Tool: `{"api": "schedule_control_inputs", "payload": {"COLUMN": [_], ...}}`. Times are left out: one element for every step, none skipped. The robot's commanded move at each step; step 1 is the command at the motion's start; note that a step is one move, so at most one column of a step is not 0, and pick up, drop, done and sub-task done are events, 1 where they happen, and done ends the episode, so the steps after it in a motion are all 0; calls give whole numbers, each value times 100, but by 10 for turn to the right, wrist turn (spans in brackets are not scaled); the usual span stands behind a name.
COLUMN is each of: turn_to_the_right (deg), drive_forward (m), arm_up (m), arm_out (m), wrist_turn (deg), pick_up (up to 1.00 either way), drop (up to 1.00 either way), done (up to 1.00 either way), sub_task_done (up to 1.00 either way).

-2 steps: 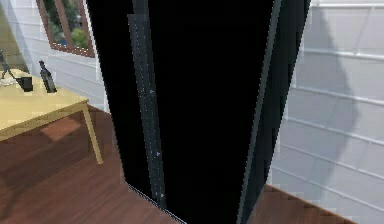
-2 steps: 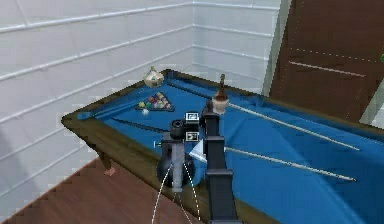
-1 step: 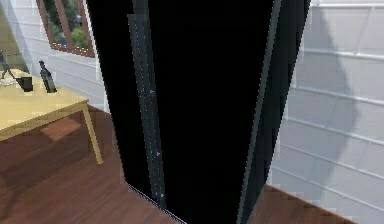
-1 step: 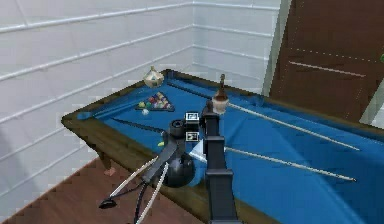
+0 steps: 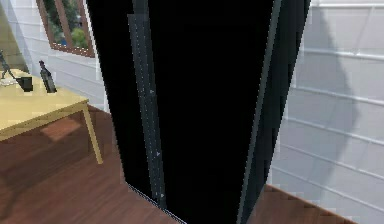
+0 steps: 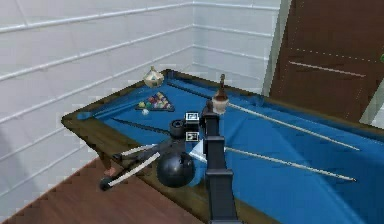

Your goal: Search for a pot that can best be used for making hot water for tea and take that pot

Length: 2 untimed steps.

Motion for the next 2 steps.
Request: {"api": "schedule_control_inputs", "payload": {"turn_to_the_right": [0, 0], "drive_forward": [0, 0], "arm_up": [0, 0], "arm_out": [0, 0], "wrist_turn": [450, 240], "pick_up": [0, 0], "drop": [0, 0], "done": [0, 0], "sub_task_done": [0, 0]}}
